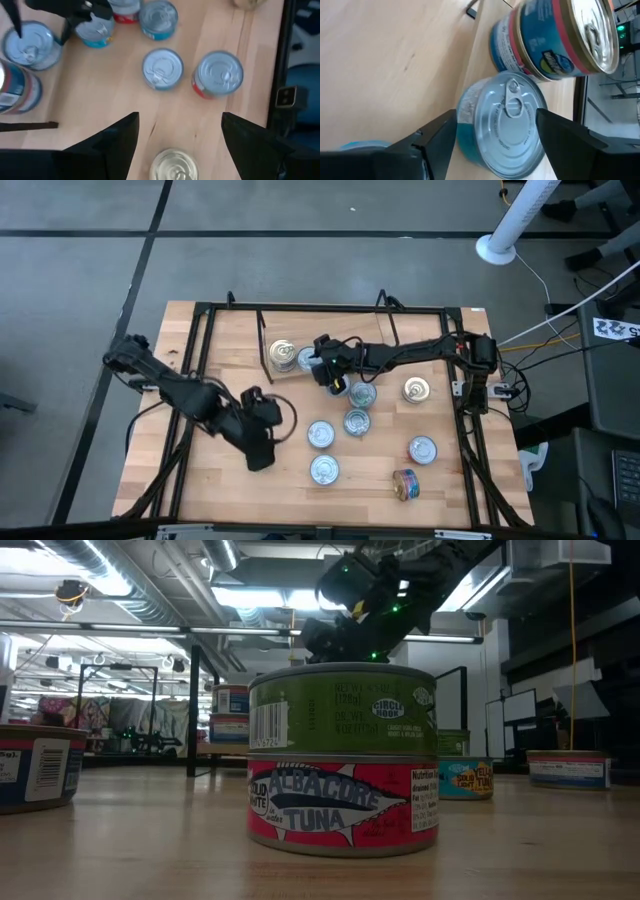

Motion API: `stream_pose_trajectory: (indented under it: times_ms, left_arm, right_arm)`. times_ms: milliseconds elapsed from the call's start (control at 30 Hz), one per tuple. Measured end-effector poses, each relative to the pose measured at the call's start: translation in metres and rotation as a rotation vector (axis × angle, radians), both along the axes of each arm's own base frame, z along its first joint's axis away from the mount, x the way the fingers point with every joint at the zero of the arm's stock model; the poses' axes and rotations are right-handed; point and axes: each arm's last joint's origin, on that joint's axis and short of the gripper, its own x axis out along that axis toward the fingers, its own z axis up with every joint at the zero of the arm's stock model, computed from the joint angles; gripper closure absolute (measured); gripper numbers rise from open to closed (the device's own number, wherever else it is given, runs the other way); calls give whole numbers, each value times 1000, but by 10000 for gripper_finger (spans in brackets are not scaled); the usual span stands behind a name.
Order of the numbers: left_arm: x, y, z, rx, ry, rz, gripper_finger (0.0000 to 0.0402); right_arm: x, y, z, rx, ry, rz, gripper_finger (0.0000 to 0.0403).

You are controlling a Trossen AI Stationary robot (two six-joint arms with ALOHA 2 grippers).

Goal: Stack canned seafood by type on shelf
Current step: Stack the blue and pink tuna can on top of the other blue tuna cans on the shelf

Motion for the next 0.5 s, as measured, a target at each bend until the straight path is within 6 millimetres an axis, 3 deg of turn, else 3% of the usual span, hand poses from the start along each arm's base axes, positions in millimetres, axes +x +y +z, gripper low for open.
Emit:
stream_pose_trajectory:
  times_ms: [267, 500]
  left_arm:
    - [14, -28, -34, -51, 115, 49, 125]
    - [22, -50, -65, -120, 230, 127, 125]
  right_arm:
    - [1, 23, -1, -23, 22, 32, 132]
    - [3, 59, -1, -23, 21, 120, 132]
